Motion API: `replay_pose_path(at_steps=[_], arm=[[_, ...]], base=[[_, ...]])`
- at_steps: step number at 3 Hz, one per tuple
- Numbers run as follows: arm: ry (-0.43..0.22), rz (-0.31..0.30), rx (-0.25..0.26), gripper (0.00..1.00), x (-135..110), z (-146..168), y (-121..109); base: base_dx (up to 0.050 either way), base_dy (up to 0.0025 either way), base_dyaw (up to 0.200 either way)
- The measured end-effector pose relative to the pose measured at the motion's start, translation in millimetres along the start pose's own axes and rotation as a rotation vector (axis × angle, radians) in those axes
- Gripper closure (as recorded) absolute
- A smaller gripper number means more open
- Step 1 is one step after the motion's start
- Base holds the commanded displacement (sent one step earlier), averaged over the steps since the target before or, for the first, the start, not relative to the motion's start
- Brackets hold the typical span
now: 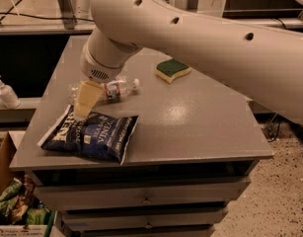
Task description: Move water bottle near blue chip bag
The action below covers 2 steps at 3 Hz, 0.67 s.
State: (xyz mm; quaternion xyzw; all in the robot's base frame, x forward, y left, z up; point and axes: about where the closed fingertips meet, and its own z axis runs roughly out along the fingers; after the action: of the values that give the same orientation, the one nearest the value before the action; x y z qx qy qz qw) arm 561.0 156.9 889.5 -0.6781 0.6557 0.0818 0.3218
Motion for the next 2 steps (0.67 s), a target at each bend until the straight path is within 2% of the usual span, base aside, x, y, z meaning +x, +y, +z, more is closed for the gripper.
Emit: replay_pose_path(at_steps=[1,2], arm=[[-0.016,0.036,0.022,0.0,9,-9,-11],[-0.052,0.1,0.093,0.0,38,-34,-46]], base=[[0.0,0.0,0.0],[0.0,0.0,0.0]])
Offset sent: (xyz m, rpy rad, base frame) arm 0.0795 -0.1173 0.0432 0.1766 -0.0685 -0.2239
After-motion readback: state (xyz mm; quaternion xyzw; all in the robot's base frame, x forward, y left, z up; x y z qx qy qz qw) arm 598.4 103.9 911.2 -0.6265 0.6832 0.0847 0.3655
